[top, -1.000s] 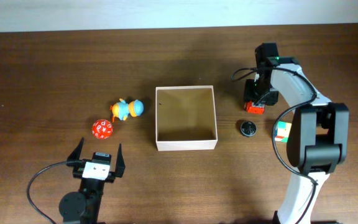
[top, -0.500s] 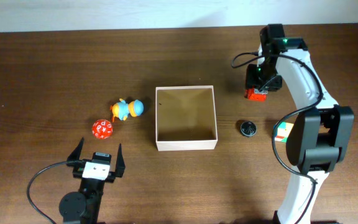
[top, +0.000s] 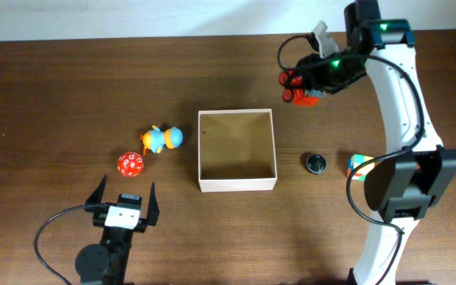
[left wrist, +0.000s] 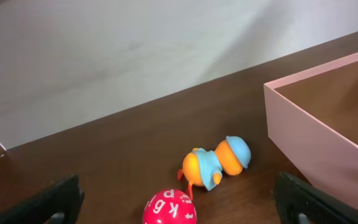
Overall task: Pack container
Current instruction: 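Lift the fire truck and carry it over the box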
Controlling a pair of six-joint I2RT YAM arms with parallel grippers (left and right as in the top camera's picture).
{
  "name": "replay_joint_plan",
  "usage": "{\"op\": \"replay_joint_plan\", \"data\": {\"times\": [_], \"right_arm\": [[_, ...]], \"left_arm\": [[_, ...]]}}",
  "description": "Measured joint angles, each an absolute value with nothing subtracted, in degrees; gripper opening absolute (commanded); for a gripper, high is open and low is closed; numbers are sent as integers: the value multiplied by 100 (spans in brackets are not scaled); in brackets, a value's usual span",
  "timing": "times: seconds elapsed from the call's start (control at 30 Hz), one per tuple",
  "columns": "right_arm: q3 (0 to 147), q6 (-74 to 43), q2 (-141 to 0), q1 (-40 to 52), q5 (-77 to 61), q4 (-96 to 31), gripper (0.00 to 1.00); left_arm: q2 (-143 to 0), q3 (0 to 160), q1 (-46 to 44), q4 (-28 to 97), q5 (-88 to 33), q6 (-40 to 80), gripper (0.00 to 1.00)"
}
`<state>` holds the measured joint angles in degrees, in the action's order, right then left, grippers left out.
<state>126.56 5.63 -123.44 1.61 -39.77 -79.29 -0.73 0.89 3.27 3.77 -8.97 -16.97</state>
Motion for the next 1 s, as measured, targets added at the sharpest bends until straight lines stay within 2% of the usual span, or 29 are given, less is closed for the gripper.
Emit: {"op": "replay_joint_plan", "data": {"times": [0.23,0.43,0.6,1.0], "right_arm": [[12772,991,-12344,521,-5177,-8077,51],[12772,941,-12344,1330,-5057,-7894,50],[12772,475,-12344,2139,-4110,-7682,50],[12761,-1531,-12344,3588,-679,-7553,51]], "left_arm": [[-73,89,327,377,-897,-1697,99],[-73,89,327,377,-897,-1697,99],[-73,89,327,377,-897,-1697,99],[-73,89,327,377,-897,-1697,99]]}}
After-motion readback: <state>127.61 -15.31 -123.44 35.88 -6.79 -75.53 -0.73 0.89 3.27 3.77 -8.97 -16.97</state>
